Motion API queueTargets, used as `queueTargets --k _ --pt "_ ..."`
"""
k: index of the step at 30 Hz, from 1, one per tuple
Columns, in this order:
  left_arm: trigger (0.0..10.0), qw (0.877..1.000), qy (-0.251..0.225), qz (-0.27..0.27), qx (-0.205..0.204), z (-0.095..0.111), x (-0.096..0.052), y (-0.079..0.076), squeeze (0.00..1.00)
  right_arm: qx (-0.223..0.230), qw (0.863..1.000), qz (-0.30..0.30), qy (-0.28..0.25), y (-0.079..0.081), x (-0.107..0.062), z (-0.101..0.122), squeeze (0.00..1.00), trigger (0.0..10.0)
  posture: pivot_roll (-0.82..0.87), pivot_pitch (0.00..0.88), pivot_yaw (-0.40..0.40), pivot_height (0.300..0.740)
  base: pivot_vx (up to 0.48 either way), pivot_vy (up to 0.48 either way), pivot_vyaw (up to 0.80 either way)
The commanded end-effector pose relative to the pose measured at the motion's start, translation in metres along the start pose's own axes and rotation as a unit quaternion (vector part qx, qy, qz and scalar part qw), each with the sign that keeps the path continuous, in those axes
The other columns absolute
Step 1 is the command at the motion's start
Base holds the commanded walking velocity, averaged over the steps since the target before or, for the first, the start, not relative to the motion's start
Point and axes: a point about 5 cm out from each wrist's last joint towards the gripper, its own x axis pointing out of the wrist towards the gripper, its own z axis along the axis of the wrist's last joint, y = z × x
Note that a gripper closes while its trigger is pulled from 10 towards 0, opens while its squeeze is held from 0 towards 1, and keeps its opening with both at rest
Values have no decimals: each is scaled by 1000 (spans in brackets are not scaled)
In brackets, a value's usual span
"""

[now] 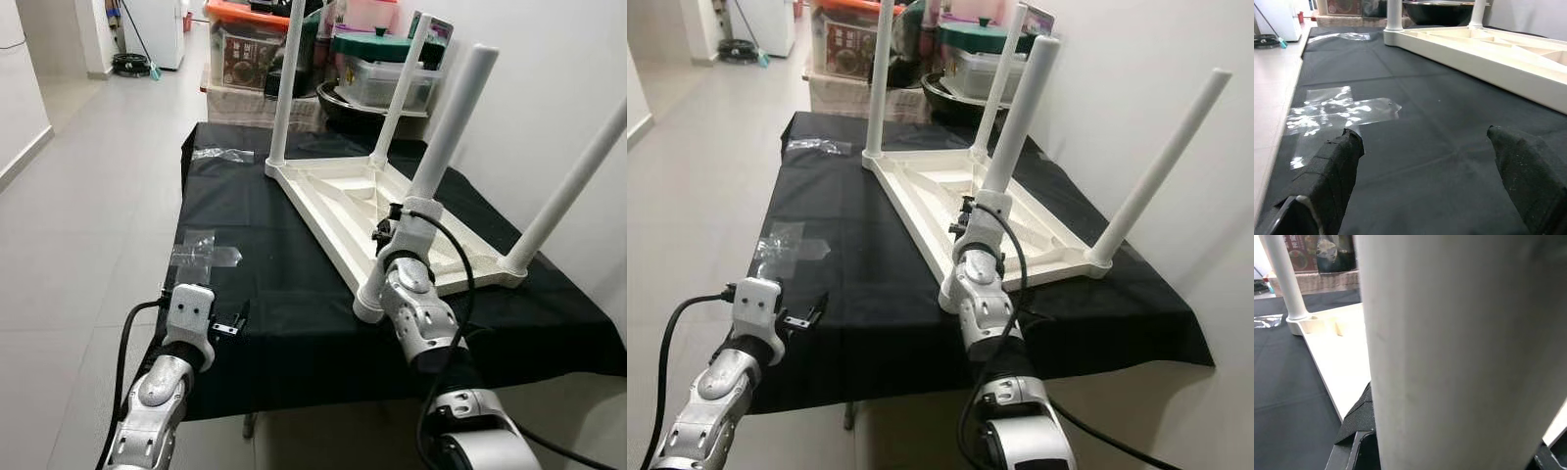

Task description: Building children table

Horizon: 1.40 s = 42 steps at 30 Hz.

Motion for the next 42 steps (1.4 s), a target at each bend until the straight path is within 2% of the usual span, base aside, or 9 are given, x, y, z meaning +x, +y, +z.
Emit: queueTargets --k 1,6,7,12,25,29,34,36,42 --pt "10000 1000 2 -5 3 -2 -1 -4 0 6 998 19 53 3 -1 -19 1000 10000 44 0 -162 740 0 0 0" --pt "10000 1000 1 -3 4 -2 -2 -2 0 -22 999 6 25 -8 7 -3 1000 10000 44 0 -163 740 0 0 0" --pt "10000 1000 1 -3 5 -2 -1 -1 0 -23 1000 4 16 -13 12 4 0 10000 46 0 -165 740 0 0 0" --pt "10000 1000 -1 -2 6 -1 -1 -1 0 46 984 161 -54 -2 18 49 0 10000 50 0 -169 740 0 0 0" --pt "10000 1000 -2 7 12 0 -4 4 0 -21 690 709 -140 80 -73 73 0 10000 94 0 -197 740 0 0 0" --pt "10000 1000 0 11 13 -1 -7 6 0 -34 662 739 -120 84 -83 58 0 6000 97 0 -198 740 0 0 0" --pt "10000 1000 1 12 13 -1 -7 6 0 -63 689 717 -84 85 -74 44 0 0 97 0 -198 740 0 0 0" --pt "10000 1000 2 10 10 -2 -7 3 0 -131 847 515 20 72 -24 14 0 0 81 0 -188 740 0 0 0" --pt "10000 1000 2 7 9 -2 -6 2 0 -134 895 423 43 55 -8 6 0 0 72 0 -181 740 0 0 0"
